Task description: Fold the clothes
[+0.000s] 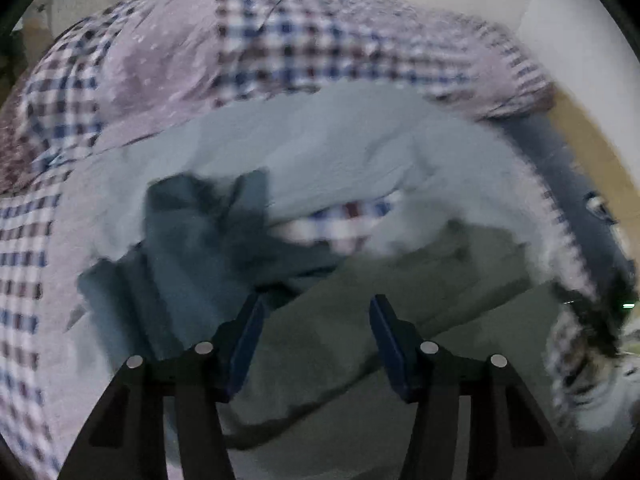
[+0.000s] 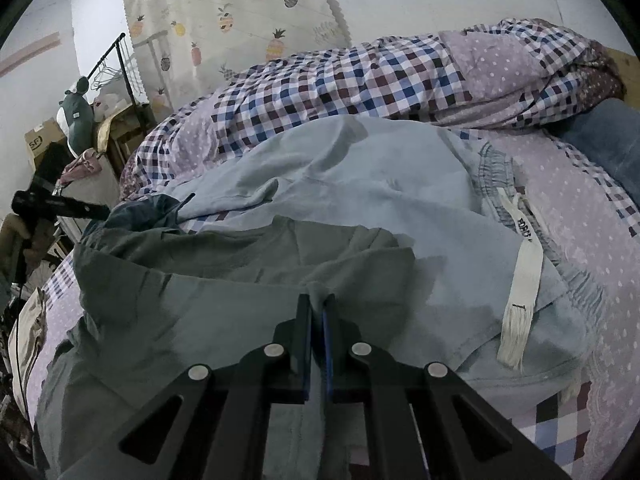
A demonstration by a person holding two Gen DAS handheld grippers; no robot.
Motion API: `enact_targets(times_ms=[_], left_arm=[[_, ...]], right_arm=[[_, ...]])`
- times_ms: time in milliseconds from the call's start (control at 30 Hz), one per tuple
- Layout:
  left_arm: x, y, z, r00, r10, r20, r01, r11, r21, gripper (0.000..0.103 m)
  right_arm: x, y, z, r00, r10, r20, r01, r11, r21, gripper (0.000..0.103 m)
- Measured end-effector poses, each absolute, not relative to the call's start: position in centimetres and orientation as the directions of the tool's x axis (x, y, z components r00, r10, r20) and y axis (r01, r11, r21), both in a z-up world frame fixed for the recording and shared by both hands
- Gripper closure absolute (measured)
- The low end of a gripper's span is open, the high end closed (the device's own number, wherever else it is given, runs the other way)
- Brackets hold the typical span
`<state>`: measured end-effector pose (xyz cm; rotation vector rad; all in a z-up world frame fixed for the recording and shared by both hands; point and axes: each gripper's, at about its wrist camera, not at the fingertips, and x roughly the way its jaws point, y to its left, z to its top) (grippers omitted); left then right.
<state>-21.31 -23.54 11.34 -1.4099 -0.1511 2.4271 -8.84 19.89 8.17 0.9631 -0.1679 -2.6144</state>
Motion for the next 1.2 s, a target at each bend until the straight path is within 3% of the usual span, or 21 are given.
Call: enact_targets(times_ms=[233, 433, 467, 500, 567, 667, 833, 1033, 1200], left_arm=[[-22.2, -23.5, 8.8, -0.402, 0.181, -0.898, -0.175, -0.977, -0.118, 0.041], [-22.3, -24.5, 8.3, -0.396, 0.179, -0.901, -0.134, -0.982, -0.137, 0.045], [-22.3, -24.5, 8.2, -0.393, 0.172, -0.903, -0.126, -0.983, -0.132, 0.055], [-22.4, -24.4, 8.1, -0.390, 0.164, -0.906, -0.118, -0.985, -0.128, 0.072], [-22.4, -24.3, 8.0, -0.387, 0.163, -0.908, -0.112, -0.985, -0.129, 0.088], [-21.7, -23.9, 9.0, -0.420, 0.216, -0.881, -0.151, -0.974, -0.167, 0.096], [-21.5, -24.2, 10.6, -0.496, 0.171, -0.851, -0.123, -0.984, -0.127, 0.100], [-22.7, -25.7, 10.0, -0.550, -0.023, -0.835, 0.082, -0.996, -0.027, 0.100], [-23.6, -25.2, 8.1, -0.547, -0.165, -0.821, 0.167, -0.982, 0.087, 0.099]], right_arm=[[-8.9, 20.0, 8.1, -0.704, -0.368, -0.608, 0.280, -0.930, 0.238, 0.099], [-8.9, 20.0, 7.9, -0.701, -0.367, -0.612, 0.277, -0.930, 0.240, 0.099], [-8.9, 20.1, 7.8, -0.700, -0.366, -0.613, 0.276, -0.931, 0.240, 0.099], [-8.9, 20.1, 7.8, -0.700, -0.364, -0.614, 0.275, -0.931, 0.239, 0.099], [-8.9, 20.1, 7.7, -0.700, -0.361, -0.616, 0.272, -0.932, 0.237, 0.099], [-8.9, 20.2, 7.6, -0.700, -0.356, -0.619, 0.270, -0.934, 0.233, 0.099], [-8.9, 20.4, 7.5, -0.703, -0.352, -0.619, 0.265, -0.936, 0.232, 0.099], [-9.5, 21.5, 6.5, -0.717, -0.252, -0.651, 0.159, -0.967, 0.199, 0.100], [-10.8, 21.7, 4.0, -0.669, -0.248, -0.701, 0.129, -0.967, 0.219, 0.099]])
